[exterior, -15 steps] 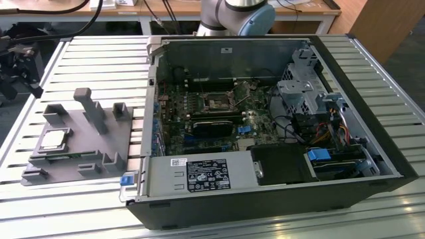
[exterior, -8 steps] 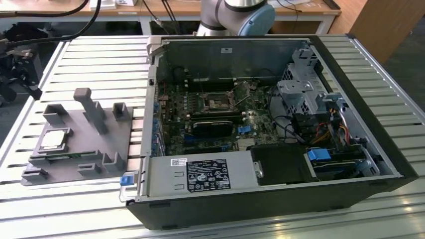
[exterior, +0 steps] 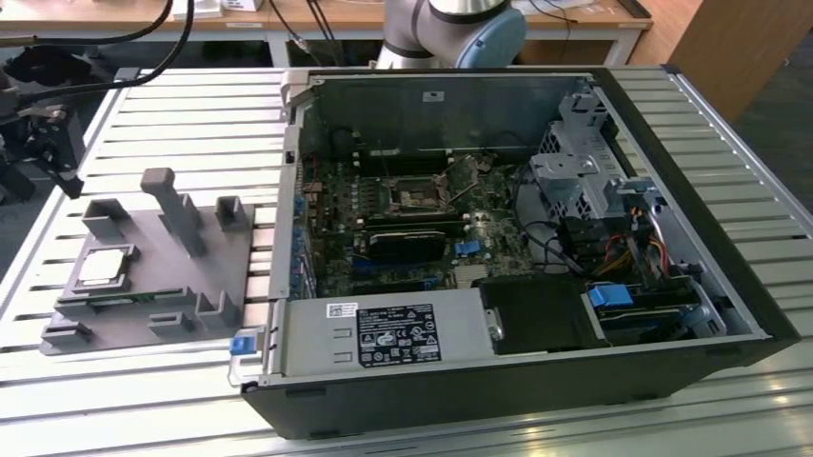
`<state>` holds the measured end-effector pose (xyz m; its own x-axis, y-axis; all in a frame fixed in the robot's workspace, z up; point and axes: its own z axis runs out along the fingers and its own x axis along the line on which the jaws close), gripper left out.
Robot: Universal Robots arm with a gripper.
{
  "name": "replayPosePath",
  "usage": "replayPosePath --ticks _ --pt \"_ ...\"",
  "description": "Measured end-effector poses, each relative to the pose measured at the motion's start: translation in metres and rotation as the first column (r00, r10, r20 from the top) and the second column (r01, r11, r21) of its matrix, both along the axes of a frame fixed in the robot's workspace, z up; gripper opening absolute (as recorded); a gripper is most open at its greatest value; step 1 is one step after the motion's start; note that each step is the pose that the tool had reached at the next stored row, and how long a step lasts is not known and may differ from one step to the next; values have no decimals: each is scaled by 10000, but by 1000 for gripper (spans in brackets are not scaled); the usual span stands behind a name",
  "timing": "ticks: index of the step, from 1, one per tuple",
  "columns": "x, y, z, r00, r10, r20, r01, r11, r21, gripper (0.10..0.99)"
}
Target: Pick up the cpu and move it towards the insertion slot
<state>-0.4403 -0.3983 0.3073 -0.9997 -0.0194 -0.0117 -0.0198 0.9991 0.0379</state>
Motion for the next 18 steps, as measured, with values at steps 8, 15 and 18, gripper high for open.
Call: replayPosePath --ticks 8,15,18 --pt "0 -11 -54 10000 0 22 0 10000 -1 529" --pt "0 -35 -102 9996 265 22 -265 9996 -1 529" --pt "-1 -43 -125 9994 355 22 -355 9994 -1 529"
